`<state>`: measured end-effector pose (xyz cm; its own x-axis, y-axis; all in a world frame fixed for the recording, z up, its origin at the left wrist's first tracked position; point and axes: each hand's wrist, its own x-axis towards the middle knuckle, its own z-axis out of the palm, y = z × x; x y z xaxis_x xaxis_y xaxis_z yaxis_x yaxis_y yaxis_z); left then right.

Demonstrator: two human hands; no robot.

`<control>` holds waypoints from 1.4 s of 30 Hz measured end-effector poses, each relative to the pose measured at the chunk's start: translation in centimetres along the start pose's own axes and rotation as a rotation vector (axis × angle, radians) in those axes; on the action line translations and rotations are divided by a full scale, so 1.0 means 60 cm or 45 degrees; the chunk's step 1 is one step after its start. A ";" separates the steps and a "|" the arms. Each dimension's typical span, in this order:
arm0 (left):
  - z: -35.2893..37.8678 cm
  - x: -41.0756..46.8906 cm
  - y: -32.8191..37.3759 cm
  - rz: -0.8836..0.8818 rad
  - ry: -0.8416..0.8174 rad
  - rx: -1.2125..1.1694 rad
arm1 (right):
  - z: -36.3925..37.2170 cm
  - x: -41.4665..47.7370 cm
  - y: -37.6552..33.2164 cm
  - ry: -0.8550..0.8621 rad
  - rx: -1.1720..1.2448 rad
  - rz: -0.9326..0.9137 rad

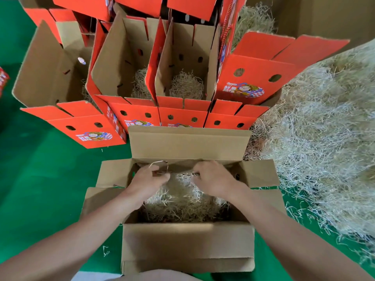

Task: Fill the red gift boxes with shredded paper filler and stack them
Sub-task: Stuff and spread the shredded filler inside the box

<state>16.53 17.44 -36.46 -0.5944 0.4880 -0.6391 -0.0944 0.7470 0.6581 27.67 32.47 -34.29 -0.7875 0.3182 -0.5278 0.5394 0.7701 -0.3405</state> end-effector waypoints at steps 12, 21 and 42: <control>0.049 0.018 -0.014 0.368 -0.094 1.047 | 0.059 0.046 -0.014 -0.602 0.107 0.000; 0.006 0.037 0.004 0.386 -0.060 1.250 | 0.009 0.021 0.031 -0.632 -0.017 -0.073; 0.045 0.055 -0.014 0.564 -0.555 1.875 | 0.049 0.053 0.002 -0.433 -0.365 -0.172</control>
<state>16.81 19.64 -40.15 -0.0766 0.6677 -0.7405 0.9869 0.1564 0.0389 26.11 31.92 -38.30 -0.6769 0.0417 -0.7349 0.2967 0.9291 -0.2206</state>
